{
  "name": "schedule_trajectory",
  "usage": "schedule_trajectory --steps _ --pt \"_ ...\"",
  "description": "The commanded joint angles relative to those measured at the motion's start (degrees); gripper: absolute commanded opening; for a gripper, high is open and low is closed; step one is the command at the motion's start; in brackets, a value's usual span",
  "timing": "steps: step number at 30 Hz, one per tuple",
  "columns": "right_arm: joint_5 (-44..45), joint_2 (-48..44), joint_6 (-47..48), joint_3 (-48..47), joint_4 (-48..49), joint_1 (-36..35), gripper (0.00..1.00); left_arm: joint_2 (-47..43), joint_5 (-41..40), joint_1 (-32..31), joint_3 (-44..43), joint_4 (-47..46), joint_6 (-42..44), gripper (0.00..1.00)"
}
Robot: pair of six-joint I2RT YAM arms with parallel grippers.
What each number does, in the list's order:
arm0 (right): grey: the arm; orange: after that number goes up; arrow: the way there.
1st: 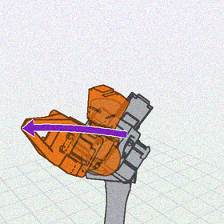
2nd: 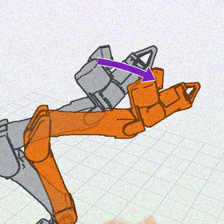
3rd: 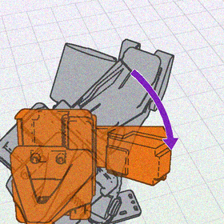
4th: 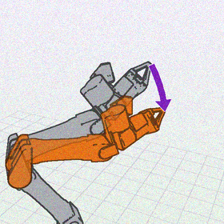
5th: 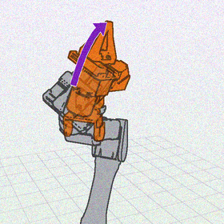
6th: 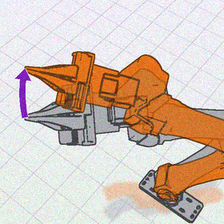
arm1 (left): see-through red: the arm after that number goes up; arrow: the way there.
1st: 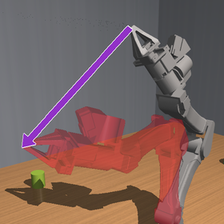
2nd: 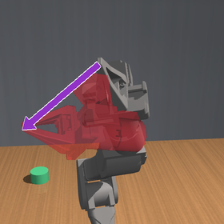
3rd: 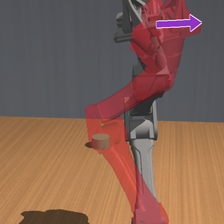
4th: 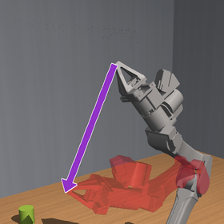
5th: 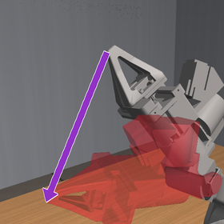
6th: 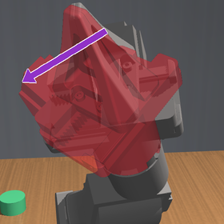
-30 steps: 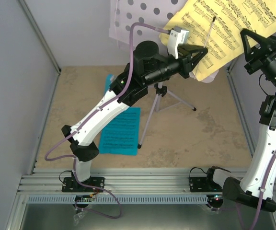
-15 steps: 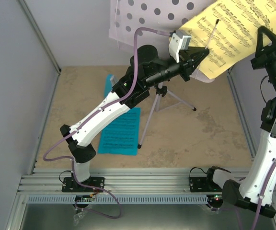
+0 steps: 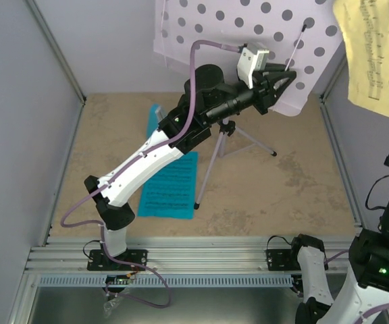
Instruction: Pack up the instrument practice props
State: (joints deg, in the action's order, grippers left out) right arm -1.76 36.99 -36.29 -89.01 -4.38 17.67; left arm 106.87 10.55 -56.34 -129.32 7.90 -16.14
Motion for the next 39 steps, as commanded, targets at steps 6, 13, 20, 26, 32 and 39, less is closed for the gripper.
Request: schedule_trajectory --steps 6,13,20,26,32,39 --pt "-27.7 3.1 -5.6 -5.8 8.3 -1.5 0.01 -10.2 -1.3 -0.5 11.1 -3.4 0.1 0.98" --pt "-45.0 1.9 -12.4 -1.6 8.4 -1.5 0.00 -33.7 0.6 -0.5 42.8 -15.9 3.6 0.99" --pt "-58.8 0.2 -10.4 2.1 5.0 -1.5 0.00 -53.8 -3.3 -0.5 63.9 -12.8 1.3 0.99" --pt "-64.8 -5.4 -12.5 16.3 9.9 -1.5 0.01 -58.1 -2.6 -0.5 66.5 -11.8 0.7 0.99" --pt "-71.1 -6.1 -13.6 27.3 10.5 -1.6 0.00 -52.5 -1.5 -0.5 62.5 -7.0 3.4 1.00" --pt "-75.7 -5.3 -6.6 29.9 5.4 -3.5 0.01 -45.2 -1.4 -0.5 60.0 -5.5 5.7 0.99"
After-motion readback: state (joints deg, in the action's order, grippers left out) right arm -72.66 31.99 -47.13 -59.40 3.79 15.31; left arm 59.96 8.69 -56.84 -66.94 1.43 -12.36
